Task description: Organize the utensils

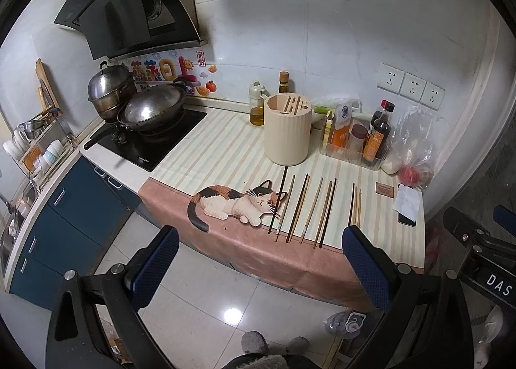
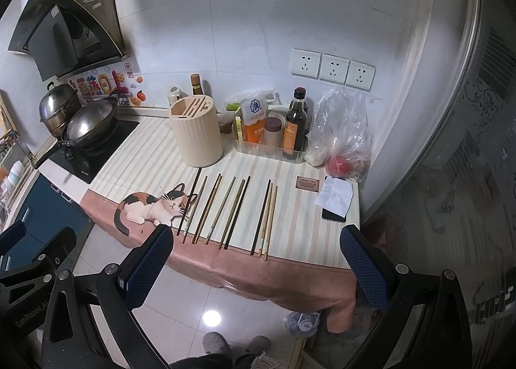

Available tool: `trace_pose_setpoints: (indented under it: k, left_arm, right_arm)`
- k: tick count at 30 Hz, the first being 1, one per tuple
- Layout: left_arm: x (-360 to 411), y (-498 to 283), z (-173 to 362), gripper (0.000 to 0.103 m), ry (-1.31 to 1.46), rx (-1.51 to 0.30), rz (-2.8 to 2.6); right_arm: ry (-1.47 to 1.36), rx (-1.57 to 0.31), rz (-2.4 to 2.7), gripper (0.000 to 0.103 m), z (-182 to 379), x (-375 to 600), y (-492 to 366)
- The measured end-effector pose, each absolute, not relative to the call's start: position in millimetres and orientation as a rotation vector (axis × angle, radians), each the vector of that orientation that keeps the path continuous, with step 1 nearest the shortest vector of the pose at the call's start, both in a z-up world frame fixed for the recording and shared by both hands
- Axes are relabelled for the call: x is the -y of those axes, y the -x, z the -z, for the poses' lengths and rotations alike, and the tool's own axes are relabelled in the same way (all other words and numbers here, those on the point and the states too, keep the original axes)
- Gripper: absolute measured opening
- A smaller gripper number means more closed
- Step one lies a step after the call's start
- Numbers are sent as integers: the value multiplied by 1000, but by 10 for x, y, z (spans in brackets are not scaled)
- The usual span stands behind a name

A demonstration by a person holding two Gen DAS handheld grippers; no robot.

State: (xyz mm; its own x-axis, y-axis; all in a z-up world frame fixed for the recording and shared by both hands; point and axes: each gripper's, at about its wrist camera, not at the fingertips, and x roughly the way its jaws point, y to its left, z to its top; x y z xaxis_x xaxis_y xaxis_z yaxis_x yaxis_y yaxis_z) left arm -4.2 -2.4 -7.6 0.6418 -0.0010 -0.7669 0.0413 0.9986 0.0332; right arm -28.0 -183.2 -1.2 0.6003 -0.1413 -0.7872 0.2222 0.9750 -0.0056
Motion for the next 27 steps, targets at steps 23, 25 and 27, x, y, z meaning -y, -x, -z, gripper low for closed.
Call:
trace_pose_setpoints:
  k: [23, 25, 27]
  left_arm:
    - [-1, 11, 13, 103, -47, -868, 26]
    - [3, 8, 12, 103, -48, -866, 27]
    - [11, 4, 17, 103, -52, -852, 22]
  right_arm:
    - [-98, -892, 213, 103, 9, 1778, 276]
    - [-110, -889, 217, 103, -2, 1775, 281]
    - [-126, -885, 229, 103, -4, 1772, 287]
